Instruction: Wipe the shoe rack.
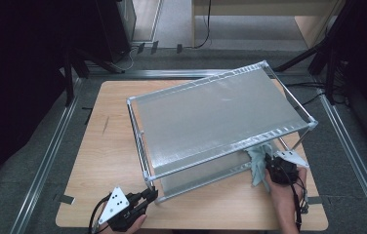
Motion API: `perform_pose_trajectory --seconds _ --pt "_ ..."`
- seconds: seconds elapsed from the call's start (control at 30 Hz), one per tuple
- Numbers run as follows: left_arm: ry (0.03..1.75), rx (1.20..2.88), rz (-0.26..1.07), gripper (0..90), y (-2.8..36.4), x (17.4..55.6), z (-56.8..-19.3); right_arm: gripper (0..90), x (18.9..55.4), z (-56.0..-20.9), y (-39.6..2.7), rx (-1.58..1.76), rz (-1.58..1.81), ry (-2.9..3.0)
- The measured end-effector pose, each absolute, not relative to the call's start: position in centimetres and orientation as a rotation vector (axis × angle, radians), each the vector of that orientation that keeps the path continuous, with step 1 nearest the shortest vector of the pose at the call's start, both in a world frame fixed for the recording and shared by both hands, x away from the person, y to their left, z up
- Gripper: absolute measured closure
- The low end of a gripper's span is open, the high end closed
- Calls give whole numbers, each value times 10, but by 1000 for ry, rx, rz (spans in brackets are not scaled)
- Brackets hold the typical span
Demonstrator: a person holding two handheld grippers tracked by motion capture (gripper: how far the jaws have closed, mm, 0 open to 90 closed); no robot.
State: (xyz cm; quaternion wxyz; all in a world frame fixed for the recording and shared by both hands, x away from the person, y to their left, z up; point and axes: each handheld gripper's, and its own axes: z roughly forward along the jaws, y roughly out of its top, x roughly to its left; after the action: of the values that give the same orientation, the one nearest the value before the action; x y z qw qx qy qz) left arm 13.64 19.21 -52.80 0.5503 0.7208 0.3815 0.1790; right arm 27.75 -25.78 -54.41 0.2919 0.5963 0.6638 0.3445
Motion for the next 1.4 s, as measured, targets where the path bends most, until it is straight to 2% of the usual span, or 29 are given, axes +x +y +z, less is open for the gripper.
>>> perform_pose_trajectory --seconds 0.5,0.93,1.17,1.4 --pt "914 1698 419 794 192 138 -528 838 240 -549 -141 1381 1021 2033" --pt "918 1693 417 792 189 139 -529 838 206 -553 -58 1113 1115 2239" --pt "916 1694 412 792 190 139 -529 837 196 -553 -44 1043 1164 2292" --pt "914 1696 409 791 190 139 -529 837 214 -552 -74 1106 1115 2253"
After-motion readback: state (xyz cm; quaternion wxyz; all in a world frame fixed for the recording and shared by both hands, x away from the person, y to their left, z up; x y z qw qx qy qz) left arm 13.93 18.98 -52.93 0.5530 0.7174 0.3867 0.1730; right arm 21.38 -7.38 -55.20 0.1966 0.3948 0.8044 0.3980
